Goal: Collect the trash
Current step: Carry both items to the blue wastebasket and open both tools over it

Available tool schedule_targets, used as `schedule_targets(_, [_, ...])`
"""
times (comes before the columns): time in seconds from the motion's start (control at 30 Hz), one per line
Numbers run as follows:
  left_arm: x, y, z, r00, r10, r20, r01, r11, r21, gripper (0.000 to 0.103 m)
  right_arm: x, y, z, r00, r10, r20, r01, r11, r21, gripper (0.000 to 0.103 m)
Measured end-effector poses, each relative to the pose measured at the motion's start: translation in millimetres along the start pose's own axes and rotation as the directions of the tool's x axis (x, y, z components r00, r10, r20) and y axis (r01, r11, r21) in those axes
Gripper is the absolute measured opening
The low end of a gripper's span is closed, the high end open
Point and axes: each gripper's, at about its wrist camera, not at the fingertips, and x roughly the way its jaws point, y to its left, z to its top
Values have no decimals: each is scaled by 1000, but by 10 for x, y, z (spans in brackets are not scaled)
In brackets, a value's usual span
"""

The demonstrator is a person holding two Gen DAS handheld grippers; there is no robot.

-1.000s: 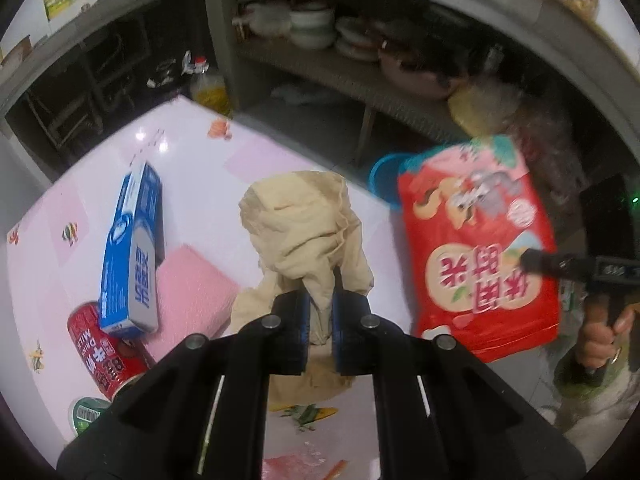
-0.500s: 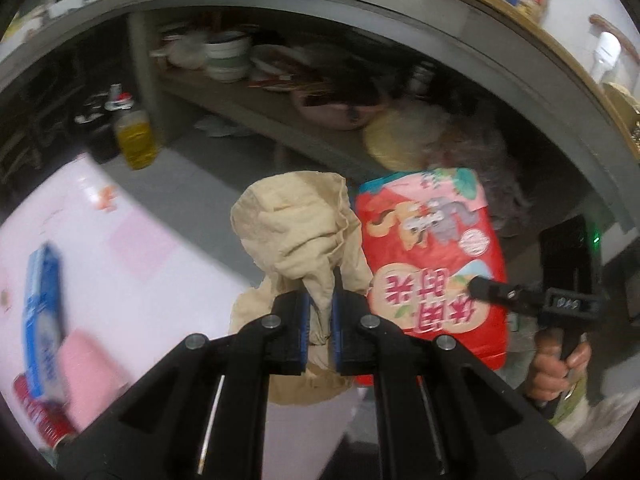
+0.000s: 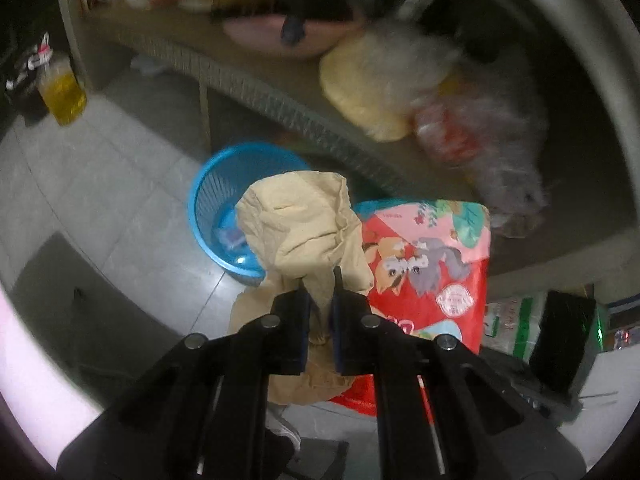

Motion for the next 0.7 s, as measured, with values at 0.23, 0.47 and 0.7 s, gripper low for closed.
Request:
schedule_targets(0.23, [811, 208, 377, 991, 48, -124, -56, 996, -65, 10, 440, -206, 176, 997, -65, -29, 65, 998, 9, 3])
schedule_targets(0.47, [1302, 504, 680, 983, 53, -176, -80, 985, -152, 10, 1048, -348, 495, 997, -67, -50, 70, 995, 67, 3])
schedule_targets(0.7, [1448, 652, 928, 985, 109, -136, -134, 973, -187, 62, 1758, -706, 677, 995, -96, -17, 98, 977, 189, 30])
